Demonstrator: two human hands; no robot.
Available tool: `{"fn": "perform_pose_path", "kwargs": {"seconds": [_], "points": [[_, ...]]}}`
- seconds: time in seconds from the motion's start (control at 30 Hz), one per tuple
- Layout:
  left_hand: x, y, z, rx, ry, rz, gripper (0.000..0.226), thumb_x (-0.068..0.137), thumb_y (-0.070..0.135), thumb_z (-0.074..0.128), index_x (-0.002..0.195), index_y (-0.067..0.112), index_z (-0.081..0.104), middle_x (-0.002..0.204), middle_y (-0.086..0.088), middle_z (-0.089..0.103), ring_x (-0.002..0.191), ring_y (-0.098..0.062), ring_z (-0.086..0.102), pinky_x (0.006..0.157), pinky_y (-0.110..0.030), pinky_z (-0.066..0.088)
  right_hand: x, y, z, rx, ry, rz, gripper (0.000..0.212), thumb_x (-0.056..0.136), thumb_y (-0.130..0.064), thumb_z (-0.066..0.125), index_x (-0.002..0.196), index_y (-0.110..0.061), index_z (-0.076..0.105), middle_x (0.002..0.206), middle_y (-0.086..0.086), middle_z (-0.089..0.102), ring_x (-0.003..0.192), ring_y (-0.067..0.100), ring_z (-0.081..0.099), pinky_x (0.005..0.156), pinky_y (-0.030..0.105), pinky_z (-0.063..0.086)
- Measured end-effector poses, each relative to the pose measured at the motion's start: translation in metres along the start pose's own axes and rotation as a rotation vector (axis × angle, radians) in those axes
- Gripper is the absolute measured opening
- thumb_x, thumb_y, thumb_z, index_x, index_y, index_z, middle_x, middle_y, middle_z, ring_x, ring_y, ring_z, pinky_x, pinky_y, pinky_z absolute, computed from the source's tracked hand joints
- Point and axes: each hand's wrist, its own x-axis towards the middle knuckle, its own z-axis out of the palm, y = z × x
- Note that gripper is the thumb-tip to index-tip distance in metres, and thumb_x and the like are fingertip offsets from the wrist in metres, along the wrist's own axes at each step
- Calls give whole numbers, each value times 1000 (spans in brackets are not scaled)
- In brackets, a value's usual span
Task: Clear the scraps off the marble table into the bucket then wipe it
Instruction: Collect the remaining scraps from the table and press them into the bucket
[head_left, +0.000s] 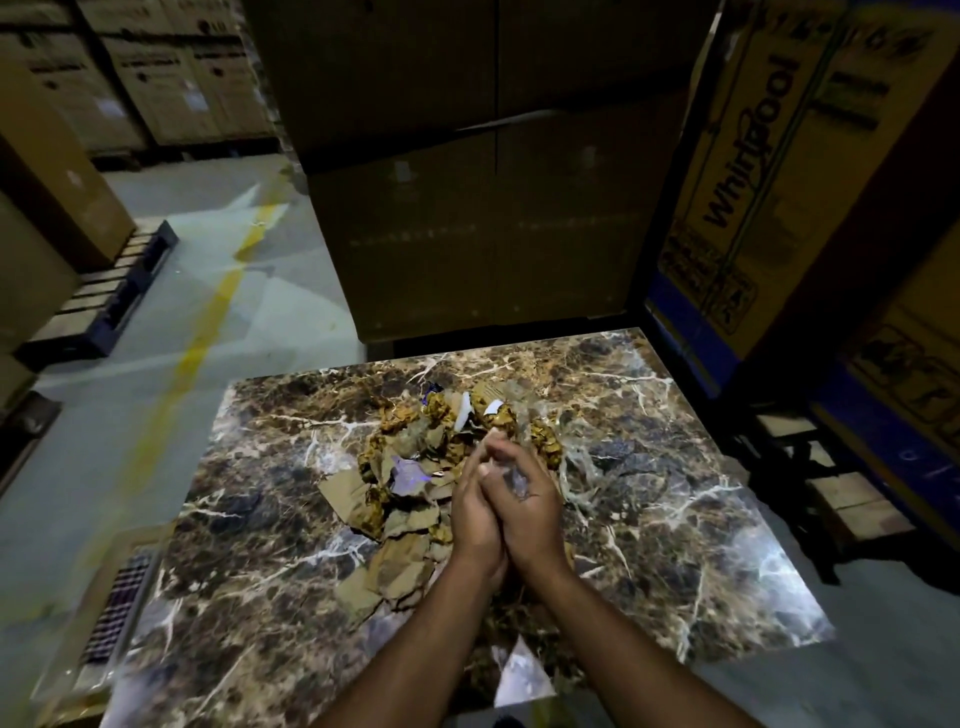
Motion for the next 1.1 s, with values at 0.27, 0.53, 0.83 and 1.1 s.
{"fn": "perform_pose_path", "kwargs": {"seconds": [0.27, 0.53, 0.83, 1.1], "points": [[6, 7, -28, -174, -33, -170, 78, 92, 75, 21, 148, 27, 47, 146, -1, 56, 137, -26, 48, 117, -55, 31, 17, 16, -14, -124, -71, 70, 20, 70, -26, 83, 83, -32, 69, 86, -14, 72, 84, 8, 69, 76, 29, 55], [12, -33, -57, 1093, -185, 248, 29, 92, 29, 68, 118, 39, 60, 126, 9, 60, 116, -14, 53, 96, -39, 51, 25, 48, -87, -294, 159, 192, 25, 75, -4, 78, 74, -25, 65, 78, -5, 70, 73, 19, 66, 64, 27, 50], [6, -115, -32, 1958, -473, 350, 80, 83, 68, 59, 148, 35, 26, 166, -15, 3, 150, -42, 2, 117, -62, 12, -16, 74, -132, -408, 186, 280, 24, 73, -2, 76, 71, -21, 62, 74, -5, 65, 69, 2, 57, 64, 16, 44], [45, -104, -31, 1957, -399, 222, 93, 76, 77, 61, 151, 43, 18, 165, -15, 3, 150, -43, 0, 117, -61, 13, -35, 90, -157, -444, 248, 371, 25, 71, -12, 77, 79, -32, 64, 72, -4, 69, 62, 21, 63, 60, 36, 55]]}}
